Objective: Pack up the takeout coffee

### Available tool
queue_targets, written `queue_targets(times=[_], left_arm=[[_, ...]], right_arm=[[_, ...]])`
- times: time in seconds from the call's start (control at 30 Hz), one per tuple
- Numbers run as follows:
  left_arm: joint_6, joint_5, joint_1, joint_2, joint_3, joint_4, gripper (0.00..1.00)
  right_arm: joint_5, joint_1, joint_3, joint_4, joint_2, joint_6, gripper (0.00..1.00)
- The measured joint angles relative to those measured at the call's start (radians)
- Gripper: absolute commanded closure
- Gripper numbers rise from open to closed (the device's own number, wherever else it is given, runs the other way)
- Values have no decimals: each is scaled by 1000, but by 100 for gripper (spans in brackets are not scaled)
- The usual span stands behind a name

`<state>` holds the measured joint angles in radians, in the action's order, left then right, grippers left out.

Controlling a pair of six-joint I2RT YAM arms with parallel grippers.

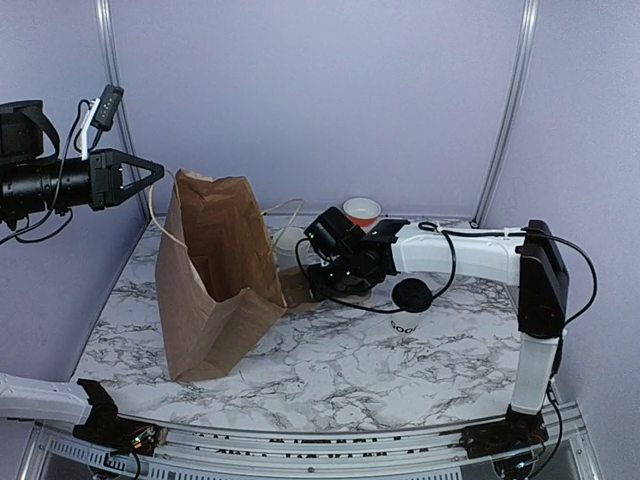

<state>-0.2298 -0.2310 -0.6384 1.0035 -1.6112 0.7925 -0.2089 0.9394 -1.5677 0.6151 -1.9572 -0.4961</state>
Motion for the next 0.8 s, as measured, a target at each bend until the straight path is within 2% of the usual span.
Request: queue_targets(times=[0.5,0.8], left_arm=[[78,-56,3,-2,-32,45,100],[79,-135,3,47,-30,37,100]], right_arm=[[-160,-9,-171,61,116,69,59],[-204,-151,-173,100,234,131,58]])
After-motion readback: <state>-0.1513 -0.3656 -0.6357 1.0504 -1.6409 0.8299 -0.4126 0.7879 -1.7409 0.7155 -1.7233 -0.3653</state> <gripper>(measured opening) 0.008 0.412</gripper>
